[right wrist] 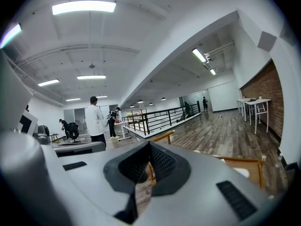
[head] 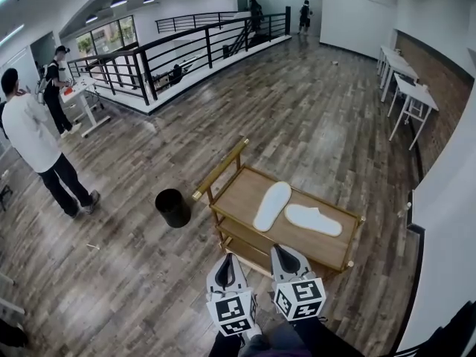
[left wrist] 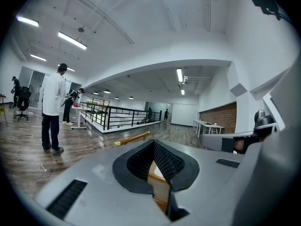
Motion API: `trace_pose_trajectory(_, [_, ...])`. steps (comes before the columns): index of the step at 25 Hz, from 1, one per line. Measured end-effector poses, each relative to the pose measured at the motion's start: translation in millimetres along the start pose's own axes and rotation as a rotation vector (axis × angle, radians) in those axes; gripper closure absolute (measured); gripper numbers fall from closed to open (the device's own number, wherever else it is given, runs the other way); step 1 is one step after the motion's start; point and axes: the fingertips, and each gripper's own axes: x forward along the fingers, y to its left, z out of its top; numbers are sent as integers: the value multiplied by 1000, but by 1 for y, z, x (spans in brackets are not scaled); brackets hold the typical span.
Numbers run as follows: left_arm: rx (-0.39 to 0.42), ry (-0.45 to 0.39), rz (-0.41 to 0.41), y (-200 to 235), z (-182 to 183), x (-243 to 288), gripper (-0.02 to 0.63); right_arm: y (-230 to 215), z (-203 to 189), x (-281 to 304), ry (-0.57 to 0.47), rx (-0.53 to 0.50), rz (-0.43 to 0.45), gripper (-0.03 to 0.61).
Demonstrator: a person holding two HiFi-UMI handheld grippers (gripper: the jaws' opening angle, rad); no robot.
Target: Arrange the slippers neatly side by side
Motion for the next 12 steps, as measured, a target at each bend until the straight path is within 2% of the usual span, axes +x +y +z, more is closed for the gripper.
trace_pose_trajectory(12, [-37,19,18,22,-3,32,614,-7,3,40,28,-10,-12,580])
